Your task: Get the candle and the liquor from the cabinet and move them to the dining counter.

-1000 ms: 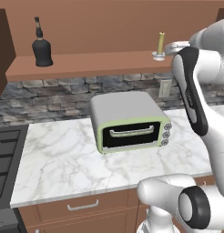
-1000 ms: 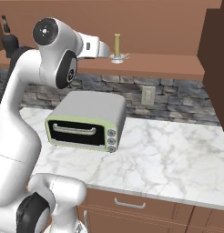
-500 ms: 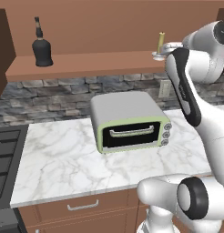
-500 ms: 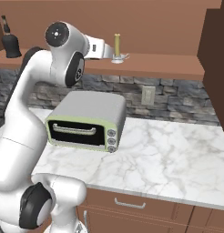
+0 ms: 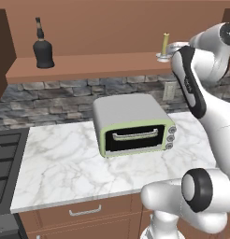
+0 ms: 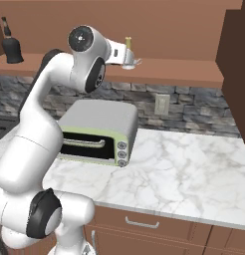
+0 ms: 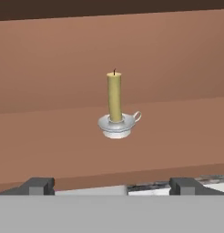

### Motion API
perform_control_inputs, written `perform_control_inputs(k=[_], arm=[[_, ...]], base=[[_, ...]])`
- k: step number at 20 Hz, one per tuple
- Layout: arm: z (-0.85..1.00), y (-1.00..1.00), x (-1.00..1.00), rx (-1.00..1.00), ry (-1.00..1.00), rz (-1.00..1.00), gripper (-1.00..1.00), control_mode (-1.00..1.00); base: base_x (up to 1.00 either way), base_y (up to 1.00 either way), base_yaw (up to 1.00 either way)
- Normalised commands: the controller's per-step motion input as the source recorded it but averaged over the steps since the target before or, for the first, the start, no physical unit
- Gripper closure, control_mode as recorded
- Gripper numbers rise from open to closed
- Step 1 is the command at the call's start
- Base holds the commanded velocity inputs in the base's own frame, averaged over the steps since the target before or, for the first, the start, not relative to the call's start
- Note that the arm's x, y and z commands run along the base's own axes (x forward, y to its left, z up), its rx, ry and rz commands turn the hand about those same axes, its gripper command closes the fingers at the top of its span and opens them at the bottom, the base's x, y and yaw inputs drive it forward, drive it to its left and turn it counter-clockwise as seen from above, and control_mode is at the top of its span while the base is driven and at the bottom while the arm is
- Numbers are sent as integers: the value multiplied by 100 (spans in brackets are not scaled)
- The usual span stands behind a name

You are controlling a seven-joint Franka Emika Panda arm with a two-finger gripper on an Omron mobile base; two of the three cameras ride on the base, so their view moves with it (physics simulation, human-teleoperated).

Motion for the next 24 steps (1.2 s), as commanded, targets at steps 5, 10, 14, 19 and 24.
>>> perform_control_inputs(k=[5,10,14,19,24], arm=[[0,-8,33,0,0,0,-100,-100],[-7,0,29,0,0,0,-100,-100],[-3,0,26,0,0,0,-100,-100],[-1,0,26,0,0,0,-100,-100],[0,0,25,0,0,0,-100,-100]], base=[[0,0,0],[0,0,0],[0,0,0],[0,0,0],[0,0,0]])
